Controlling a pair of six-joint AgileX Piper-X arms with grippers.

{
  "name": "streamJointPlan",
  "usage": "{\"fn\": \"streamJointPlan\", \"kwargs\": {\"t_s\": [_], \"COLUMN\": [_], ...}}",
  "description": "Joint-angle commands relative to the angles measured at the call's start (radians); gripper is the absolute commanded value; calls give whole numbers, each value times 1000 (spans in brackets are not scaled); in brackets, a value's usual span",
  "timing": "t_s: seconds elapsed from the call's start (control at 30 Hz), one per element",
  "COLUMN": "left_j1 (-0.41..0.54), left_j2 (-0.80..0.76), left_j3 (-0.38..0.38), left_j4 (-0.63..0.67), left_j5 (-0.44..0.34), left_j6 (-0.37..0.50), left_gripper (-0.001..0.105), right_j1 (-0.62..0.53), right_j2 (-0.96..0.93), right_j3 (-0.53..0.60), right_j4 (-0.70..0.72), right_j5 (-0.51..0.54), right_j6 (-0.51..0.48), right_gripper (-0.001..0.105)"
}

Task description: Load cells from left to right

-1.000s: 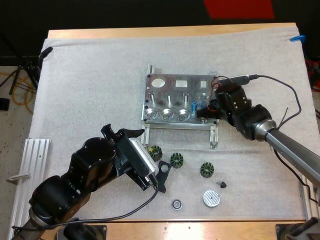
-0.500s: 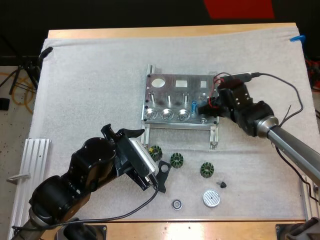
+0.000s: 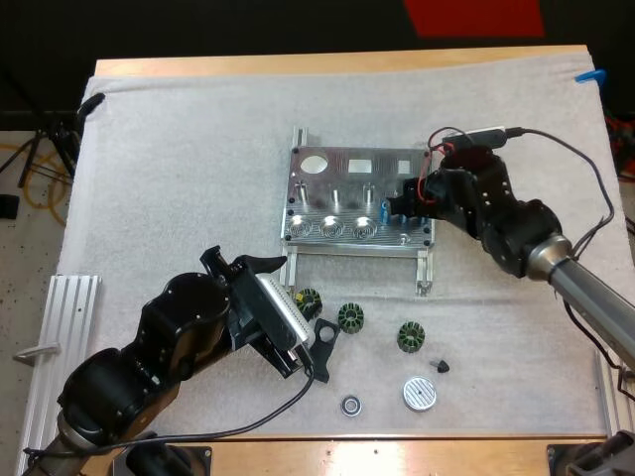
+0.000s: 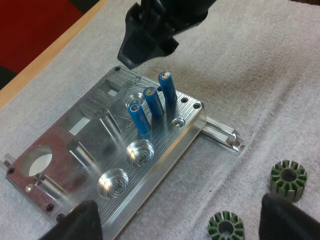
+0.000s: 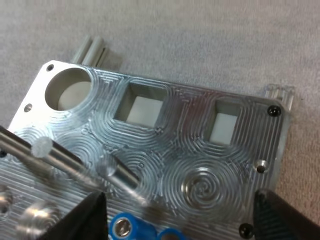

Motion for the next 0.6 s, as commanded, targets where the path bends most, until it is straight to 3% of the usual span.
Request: {"fn": "streamJointPlan", "kwargs": {"t_s": [0.0, 0.23, 0.33, 0.47, 0.57], "left_j1": [0, 0, 45, 184, 321], "left_j2": [-5, -5, 0, 22, 35], "left_j3": [-4, -4, -4, -4, -4], "left_j4": [-11, -18, -35, -90, -140], "left_j5": [3, -7, -7, 9, 74], "left_j6": [-10, -10, -10, -10, 2], "left_gripper": [65, 65, 65, 65, 65], "right_j1": [-2, -2, -4, -20, -67], "right_j2": [-28, -137, -187, -242, -271], "right_j3": [-9, -9, -9, -9, -9], "right_j4": [7, 14, 39, 94, 127], "right_j5": [-6, -6, -6, 39, 37], "right_j6": [-3, -80, -113, -147, -149], "right_gripper": [61, 61, 61, 61, 61]}}
